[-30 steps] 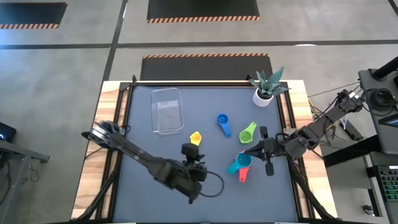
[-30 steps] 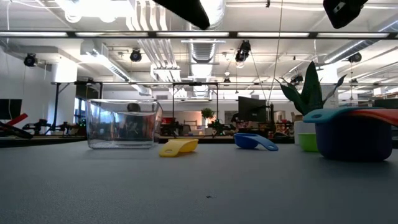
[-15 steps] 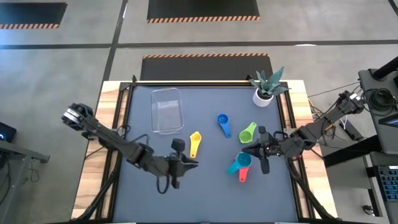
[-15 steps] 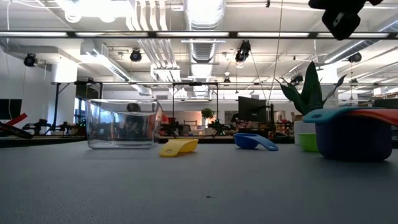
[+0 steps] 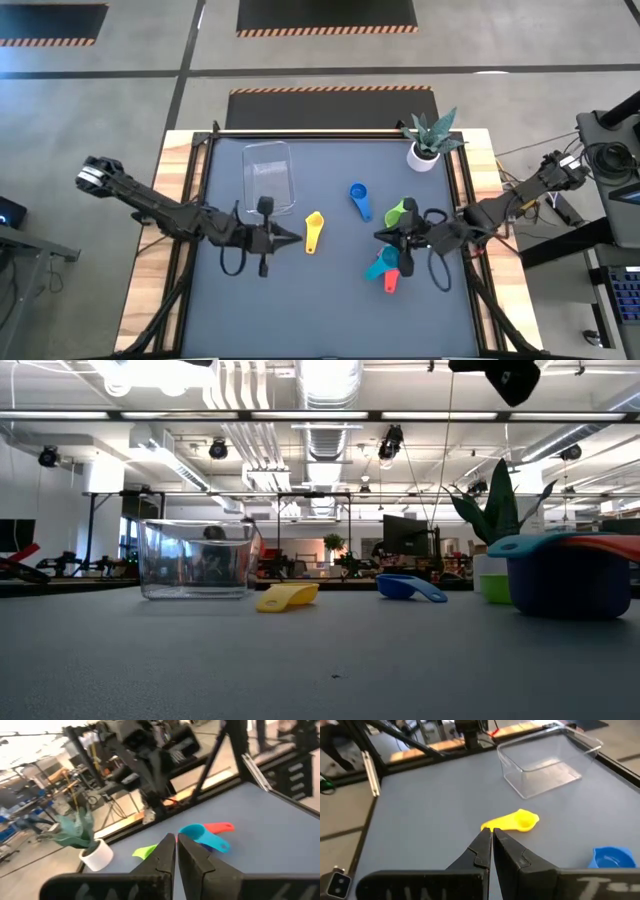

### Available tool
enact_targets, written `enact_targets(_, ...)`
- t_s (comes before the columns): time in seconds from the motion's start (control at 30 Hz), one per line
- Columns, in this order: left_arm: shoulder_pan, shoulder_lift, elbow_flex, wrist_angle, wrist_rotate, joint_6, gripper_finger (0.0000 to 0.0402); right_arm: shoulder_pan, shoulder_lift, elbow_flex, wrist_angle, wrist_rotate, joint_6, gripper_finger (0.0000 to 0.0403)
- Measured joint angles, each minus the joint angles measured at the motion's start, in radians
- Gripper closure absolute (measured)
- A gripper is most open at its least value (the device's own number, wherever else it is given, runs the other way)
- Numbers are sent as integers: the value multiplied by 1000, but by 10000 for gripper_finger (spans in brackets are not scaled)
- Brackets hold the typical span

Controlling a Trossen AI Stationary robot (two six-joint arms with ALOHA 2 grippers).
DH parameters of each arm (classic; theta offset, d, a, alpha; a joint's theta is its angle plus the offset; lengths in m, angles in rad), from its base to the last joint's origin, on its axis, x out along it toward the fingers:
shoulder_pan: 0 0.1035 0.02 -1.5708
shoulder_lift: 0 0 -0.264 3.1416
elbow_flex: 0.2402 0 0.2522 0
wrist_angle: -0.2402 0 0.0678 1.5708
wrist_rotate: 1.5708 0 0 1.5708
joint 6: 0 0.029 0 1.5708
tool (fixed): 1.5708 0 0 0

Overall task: Nest measuring cups in basket
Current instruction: Stack the light blue measuring cup on top of the red measuring cup

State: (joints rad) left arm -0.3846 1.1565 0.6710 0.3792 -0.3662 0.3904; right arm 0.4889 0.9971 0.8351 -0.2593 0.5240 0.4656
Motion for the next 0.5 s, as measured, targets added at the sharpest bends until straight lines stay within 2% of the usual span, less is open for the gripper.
enact_targets(0.3, 39, -20, -13, 27, 2, 47, 401, 1, 201, 240, -333, -17, 163, 394)
enact_targets(0.5, 43, -14, -11, 41, 3, 69, 401, 0, 355, 372, -484, -122, 255, 394)
